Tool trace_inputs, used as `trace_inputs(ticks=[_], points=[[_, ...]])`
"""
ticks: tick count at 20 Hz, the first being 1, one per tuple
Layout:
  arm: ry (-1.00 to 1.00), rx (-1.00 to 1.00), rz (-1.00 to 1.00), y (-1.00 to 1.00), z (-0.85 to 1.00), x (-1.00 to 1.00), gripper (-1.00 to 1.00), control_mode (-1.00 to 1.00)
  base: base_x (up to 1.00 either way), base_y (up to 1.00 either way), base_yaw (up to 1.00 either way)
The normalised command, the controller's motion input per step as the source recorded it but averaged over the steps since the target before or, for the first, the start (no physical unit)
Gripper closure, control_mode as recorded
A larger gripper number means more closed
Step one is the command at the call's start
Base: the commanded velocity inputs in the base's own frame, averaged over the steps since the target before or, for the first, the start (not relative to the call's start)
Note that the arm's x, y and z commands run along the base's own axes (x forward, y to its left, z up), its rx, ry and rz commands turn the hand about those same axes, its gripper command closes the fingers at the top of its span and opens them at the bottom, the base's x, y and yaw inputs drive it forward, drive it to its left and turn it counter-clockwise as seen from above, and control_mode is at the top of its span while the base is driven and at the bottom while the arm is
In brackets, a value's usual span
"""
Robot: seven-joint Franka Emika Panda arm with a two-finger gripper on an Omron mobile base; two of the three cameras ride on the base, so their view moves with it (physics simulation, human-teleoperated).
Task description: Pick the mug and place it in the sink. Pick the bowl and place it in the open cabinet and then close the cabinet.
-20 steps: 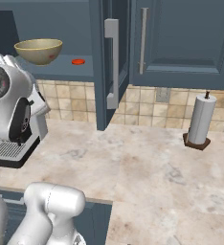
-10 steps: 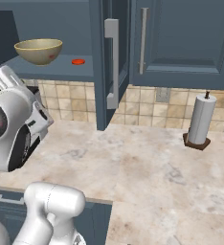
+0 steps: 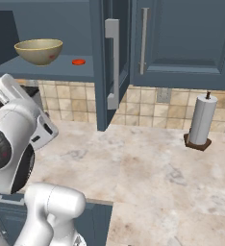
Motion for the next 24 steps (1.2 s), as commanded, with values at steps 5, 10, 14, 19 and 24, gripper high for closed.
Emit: trace_inputs(ticks=[5, 10, 14, 19, 24], points=[[0.0, 0.06, 0.0, -0.25, 0.18, -0.48, -1.0, -1.0, 0.0, 0.0, 0.0], [0.0, 0.08, 0.0, -0.26, 0.17, -0.56, -1.0, -1.0, 0.0, 0.0, 0.0], [0.0, 0.06, 0.0, -0.28, 0.01, -0.41, -1.0, -1.0, 0.0, 0.0, 0.0], [0.01, 0.02, 0.0, -0.49, -0.15, -0.01, -1.0, -1.0, 0.0, 0.0, 0.0], [0.0, 0.03, 0.0, -0.59, -0.13, 0.0, -1.0, -1.0, 0.0, 0.0, 0.0]])
